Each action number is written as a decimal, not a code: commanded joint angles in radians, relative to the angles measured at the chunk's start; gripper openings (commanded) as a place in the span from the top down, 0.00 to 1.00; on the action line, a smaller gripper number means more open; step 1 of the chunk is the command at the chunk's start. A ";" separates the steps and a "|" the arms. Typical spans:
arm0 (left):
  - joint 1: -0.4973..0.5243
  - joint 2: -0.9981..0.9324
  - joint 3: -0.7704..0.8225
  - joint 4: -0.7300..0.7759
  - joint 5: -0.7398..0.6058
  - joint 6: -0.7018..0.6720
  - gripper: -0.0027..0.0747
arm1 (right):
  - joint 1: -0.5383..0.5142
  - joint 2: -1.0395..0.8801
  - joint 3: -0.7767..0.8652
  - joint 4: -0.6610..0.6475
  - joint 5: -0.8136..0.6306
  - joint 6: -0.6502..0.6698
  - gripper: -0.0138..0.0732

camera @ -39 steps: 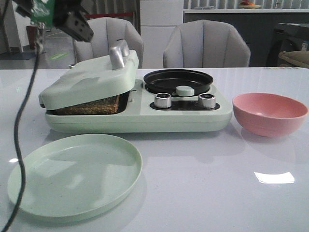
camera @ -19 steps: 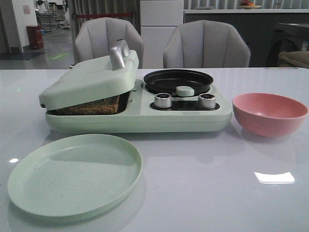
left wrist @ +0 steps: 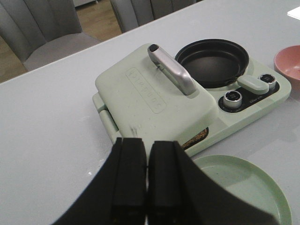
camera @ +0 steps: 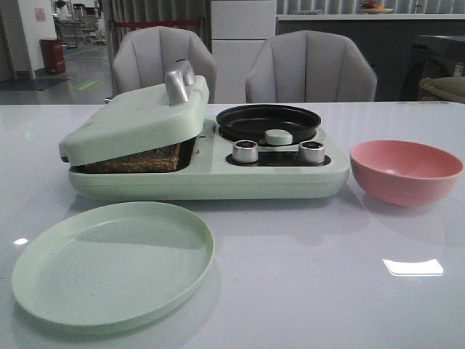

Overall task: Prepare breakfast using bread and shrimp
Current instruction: 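Raise the left gripper away from the closed lid, then grasp the pink bowl rim with the right gripper and lift it, then tilt the pink bowl over the frying pan to pour the shrimp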

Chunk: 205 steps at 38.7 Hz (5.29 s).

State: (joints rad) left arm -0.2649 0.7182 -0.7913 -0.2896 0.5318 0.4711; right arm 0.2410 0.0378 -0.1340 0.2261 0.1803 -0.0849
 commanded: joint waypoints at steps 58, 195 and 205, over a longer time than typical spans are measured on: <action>-0.009 -0.513 0.422 0.054 -0.116 -0.167 0.82 | -0.005 0.386 -0.293 -0.056 -0.029 -0.009 0.28; -0.009 -0.513 0.422 0.054 -0.116 -0.167 0.82 | 0.023 2.012 -1.100 -0.189 -1.450 -0.551 0.68; -0.009 -0.513 0.422 0.054 -0.116 -0.167 0.82 | 0.023 2.034 -1.118 -0.259 -1.472 -0.783 0.68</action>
State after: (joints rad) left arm -0.2669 0.1953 -0.3443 -0.2251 0.4964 0.3166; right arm 0.2676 2.1283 -1.2092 0.0105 -1.1155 -0.7914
